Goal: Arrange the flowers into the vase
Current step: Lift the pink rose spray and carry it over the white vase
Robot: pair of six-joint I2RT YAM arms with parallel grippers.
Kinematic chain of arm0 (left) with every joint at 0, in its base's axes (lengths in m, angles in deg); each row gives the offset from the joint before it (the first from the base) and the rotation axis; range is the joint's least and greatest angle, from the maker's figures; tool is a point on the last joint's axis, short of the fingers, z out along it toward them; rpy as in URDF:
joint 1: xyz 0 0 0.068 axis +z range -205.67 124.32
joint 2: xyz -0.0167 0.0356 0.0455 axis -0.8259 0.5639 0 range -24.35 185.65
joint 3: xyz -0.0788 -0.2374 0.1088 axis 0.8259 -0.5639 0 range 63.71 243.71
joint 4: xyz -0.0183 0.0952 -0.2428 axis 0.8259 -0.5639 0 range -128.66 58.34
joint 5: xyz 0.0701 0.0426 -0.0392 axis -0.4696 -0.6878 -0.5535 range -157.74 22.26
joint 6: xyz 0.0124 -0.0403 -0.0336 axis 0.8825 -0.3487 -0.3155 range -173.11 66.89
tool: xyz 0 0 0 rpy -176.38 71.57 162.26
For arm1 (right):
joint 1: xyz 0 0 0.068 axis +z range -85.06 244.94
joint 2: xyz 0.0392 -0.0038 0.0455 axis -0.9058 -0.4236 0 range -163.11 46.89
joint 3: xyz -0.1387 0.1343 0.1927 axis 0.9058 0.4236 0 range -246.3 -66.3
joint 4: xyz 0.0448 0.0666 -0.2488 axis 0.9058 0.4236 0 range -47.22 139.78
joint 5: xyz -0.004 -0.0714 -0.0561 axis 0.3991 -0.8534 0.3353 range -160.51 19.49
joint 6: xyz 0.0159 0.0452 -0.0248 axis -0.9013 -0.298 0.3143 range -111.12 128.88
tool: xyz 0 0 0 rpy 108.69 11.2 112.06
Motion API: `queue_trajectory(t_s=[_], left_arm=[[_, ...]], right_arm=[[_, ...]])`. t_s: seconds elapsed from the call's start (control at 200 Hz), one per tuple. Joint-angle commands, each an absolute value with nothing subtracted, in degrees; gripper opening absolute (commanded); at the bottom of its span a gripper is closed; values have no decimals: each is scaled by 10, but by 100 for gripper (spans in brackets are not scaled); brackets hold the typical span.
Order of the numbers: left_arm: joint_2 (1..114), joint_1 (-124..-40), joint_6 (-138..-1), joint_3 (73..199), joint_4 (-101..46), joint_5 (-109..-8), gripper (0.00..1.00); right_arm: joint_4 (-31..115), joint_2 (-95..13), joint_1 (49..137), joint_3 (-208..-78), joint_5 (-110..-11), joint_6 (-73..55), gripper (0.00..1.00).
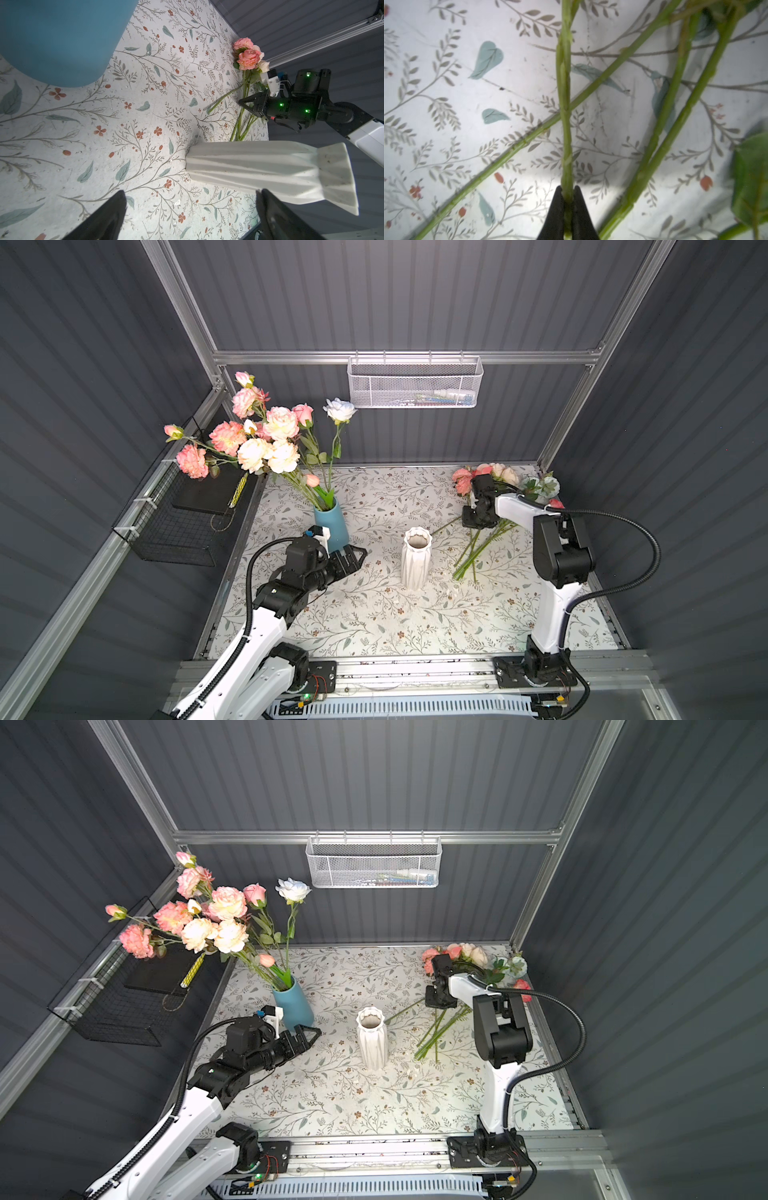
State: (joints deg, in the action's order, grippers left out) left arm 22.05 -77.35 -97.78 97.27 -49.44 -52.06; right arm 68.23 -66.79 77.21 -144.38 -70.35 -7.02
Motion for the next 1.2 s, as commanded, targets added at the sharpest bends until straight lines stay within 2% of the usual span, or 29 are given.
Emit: queue_trajectory(t_s=[0.0, 0.315, 0.59, 0.795, 0.965, 1.086, 1.196], left_arm=[[222, -776, -973, 977, -498, -514, 100], [224, -776, -972, 977, -494, -522, 100], [221, -776, -974, 980, -494, -522, 100], [218, -777, -973, 982, -489, -515, 100], [220, -777, -982, 977, -473, -502, 100], [220, -777, -985, 978, -473, -500, 100], [217, -777, -987, 978, -478, -499, 100]], right_arm=[[577, -604, 791, -1403, -706, -54, 3], [343, -414, 837, -1253, -768, -41, 1], [299, -243, 893, -1215, -827, -11, 0], [306, -109, 985, -1227, -832, 25, 0], [314, -94, 1091, -1284, -794, 75, 0], [301, -135, 1153, -1329, -771, 111, 0], [277, -192, 1164, -1359, -767, 114, 0]])
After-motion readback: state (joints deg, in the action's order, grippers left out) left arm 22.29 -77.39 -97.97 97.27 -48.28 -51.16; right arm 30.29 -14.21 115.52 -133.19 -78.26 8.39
